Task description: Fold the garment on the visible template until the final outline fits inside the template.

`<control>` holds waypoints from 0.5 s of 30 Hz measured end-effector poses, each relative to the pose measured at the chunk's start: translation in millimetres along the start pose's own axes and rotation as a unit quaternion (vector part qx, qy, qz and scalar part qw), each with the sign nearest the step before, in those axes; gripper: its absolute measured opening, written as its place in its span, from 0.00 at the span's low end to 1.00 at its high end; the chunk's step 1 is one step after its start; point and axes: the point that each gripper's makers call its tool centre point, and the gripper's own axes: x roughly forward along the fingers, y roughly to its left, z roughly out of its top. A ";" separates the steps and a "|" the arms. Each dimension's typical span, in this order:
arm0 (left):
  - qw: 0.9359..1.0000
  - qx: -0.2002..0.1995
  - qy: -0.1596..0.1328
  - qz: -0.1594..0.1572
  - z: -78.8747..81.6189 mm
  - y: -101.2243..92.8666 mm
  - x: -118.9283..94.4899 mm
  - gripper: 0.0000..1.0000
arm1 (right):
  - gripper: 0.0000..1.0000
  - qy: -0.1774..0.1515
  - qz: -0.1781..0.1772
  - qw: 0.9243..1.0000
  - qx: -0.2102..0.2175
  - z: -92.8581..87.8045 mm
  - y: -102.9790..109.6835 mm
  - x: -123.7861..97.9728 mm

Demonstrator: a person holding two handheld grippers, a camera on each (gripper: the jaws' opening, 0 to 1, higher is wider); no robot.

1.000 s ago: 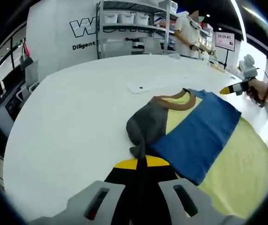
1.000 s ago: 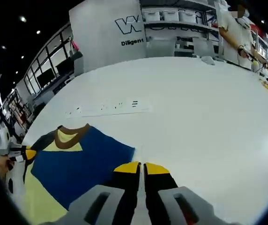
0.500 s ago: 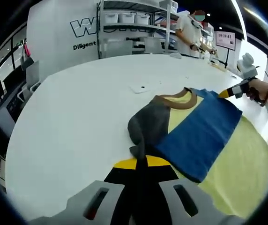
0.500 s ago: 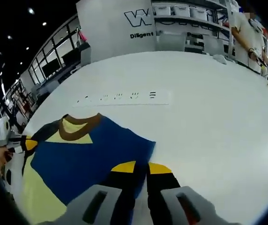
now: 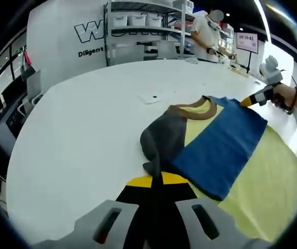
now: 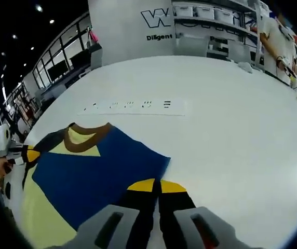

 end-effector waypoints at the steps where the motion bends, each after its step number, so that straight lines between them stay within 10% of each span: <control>1: 1.000 0.001 0.000 -0.001 0.5 -1.3 0.6 0.06 | 0.00 0.000 -0.002 1.000 0.001 -0.1 -2.1 -0.5; 15: 1.000 0.001 -0.012 -0.027 10.2 -30.8 13.3 0.06 | 0.00 0.000 -0.031 1.000 0.002 1.9 -35.8 -13.2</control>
